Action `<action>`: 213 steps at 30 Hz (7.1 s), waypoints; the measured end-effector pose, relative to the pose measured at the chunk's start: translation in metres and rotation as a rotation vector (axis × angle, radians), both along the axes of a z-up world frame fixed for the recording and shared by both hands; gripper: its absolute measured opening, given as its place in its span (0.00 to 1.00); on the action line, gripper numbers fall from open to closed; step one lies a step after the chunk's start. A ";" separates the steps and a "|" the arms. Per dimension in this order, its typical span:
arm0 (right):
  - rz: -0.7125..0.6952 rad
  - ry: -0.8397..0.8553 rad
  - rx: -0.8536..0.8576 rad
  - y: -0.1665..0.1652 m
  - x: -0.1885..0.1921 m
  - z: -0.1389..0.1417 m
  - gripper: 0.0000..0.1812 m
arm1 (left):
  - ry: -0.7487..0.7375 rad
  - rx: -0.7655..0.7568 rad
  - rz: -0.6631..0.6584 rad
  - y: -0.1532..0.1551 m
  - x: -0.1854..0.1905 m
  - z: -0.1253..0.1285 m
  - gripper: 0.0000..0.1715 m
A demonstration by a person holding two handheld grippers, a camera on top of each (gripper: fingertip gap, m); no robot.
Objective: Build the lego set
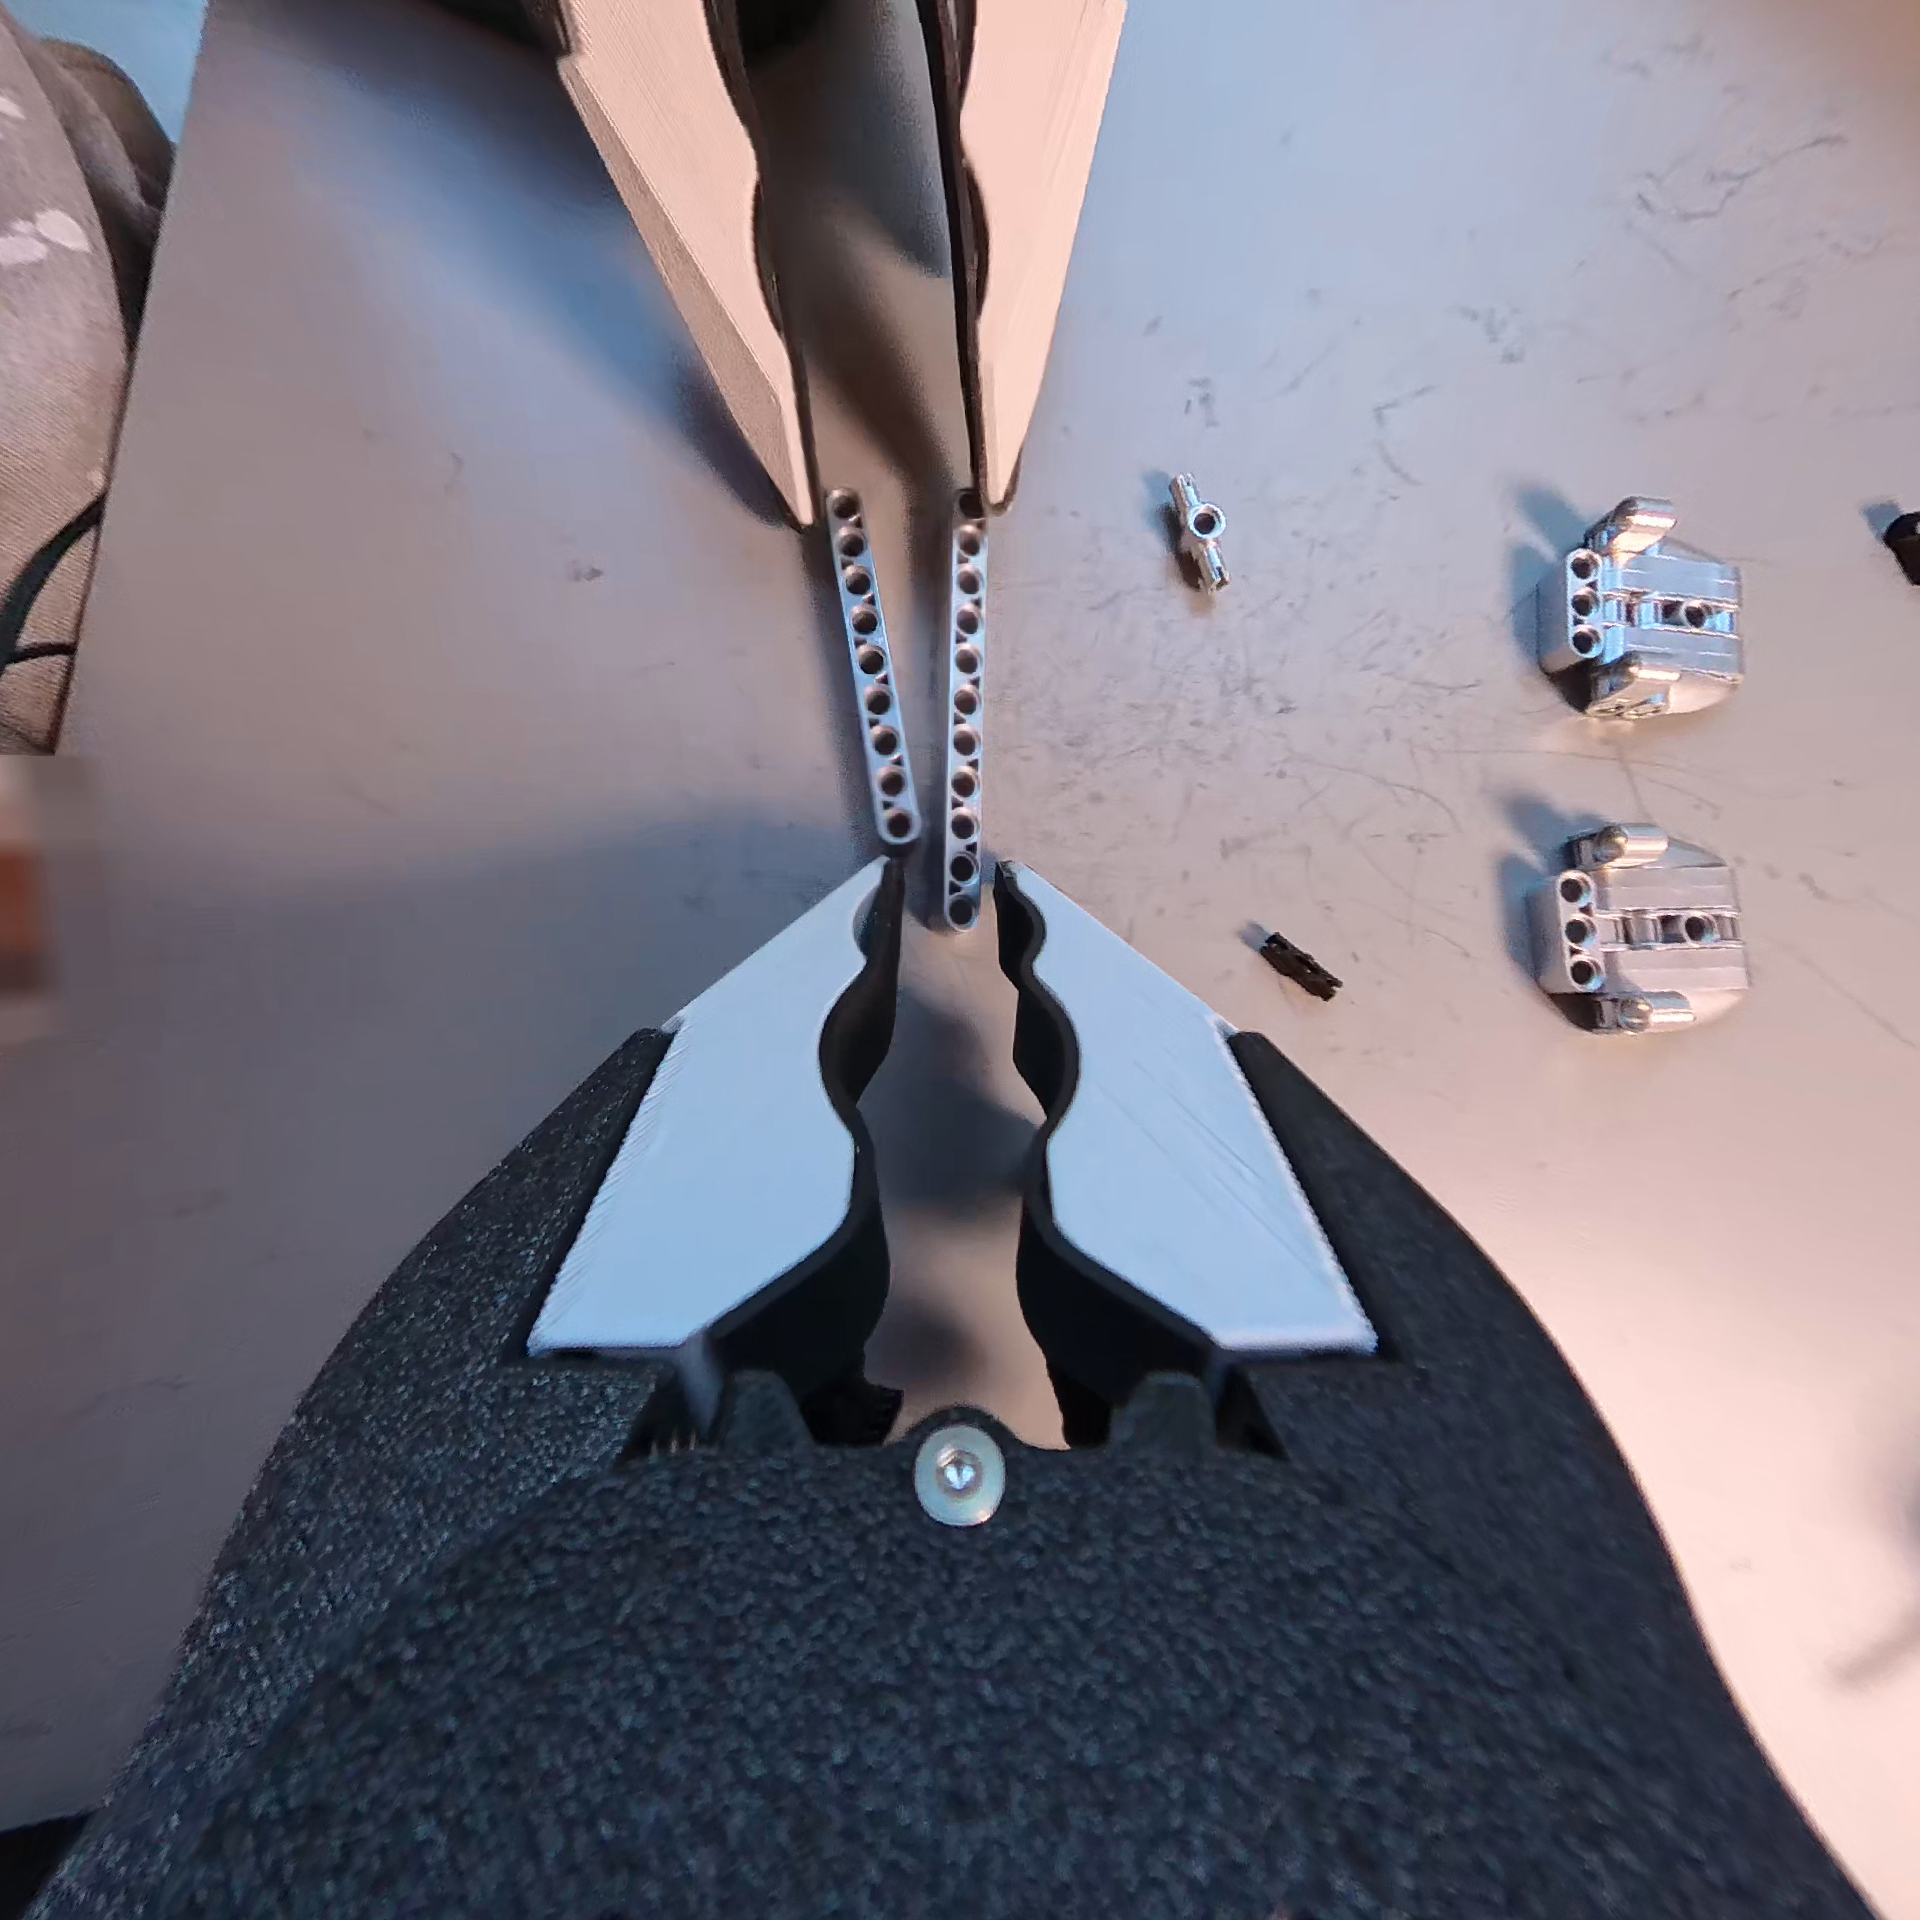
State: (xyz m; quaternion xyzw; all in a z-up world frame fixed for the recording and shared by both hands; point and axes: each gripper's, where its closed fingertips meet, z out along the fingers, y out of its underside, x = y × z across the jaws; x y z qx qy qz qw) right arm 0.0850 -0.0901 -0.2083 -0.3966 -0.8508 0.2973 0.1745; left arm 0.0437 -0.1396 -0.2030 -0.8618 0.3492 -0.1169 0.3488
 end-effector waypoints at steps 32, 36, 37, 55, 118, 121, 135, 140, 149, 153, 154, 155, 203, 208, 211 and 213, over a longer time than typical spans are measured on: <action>0.215 0.562 0.684 0.017 -0.001 0.023 0.04 | -0.195 0.008 -0.021 0.046 -0.003 0.009 0.11; 0.280 0.577 0.751 0.023 -0.004 0.021 0.04 | -0.075 -0.015 -0.079 0.048 0.002 0.003 0.09; 0.289 0.575 0.760 0.023 -0.005 0.020 0.04 | -0.044 -0.018 -0.087 0.048 0.003 0.001 0.08; -0.280 0.237 0.064 0.015 0.016 0.035 0.09 | -0.159 0.114 0.038 0.053 -0.012 0.026 0.10; -0.197 0.084 0.153 -0.027 -0.035 0.006 0.00 | -0.165 0.295 0.289 0.069 -0.058 0.047 0.06; -0.189 0.104 0.144 -0.030 -0.040 0.011 0.00 | -0.161 0.296 0.288 0.070 -0.058 0.046 0.06; -0.159 0.102 0.155 -0.038 -0.050 0.007 0.00 | -0.160 0.301 0.289 0.070 -0.059 0.048 0.05; -0.152 0.121 0.136 -0.043 -0.055 0.012 0.00 | -0.160 0.304 0.287 0.069 -0.059 0.049 0.05; -0.242 0.153 0.139 -0.008 -0.045 0.027 0.00 | -0.171 0.287 0.252 0.066 -0.053 0.048 0.05; -0.335 0.089 0.169 0.035 -0.020 0.024 0.00 | -0.163 0.230 0.138 0.055 -0.037 0.040 0.05; -0.344 0.077 0.181 0.041 -0.016 0.020 0.00 | -0.163 0.203 0.108 0.051 -0.032 0.036 0.05; -0.344 0.062 0.185 0.044 -0.012 0.016 0.00 | -0.167 0.173 0.077 0.047 -0.027 0.032 0.05; -0.236 0.066 0.176 0.014 -0.024 0.008 0.00 | -0.056 0.056 -0.024 0.033 -0.008 -0.004 0.04; -0.230 0.089 0.166 0.010 -0.029 0.014 0.00 | -0.053 0.059 -0.025 0.033 -0.008 -0.004 0.04; -0.217 0.079 0.174 0.008 -0.032 0.011 0.00 | -0.054 0.058 -0.024 0.033 -0.008 -0.004 0.04; -0.220 0.072 0.179 0.009 -0.033 0.008 0.00 | -0.054 0.058 -0.024 0.033 -0.008 -0.004 0.04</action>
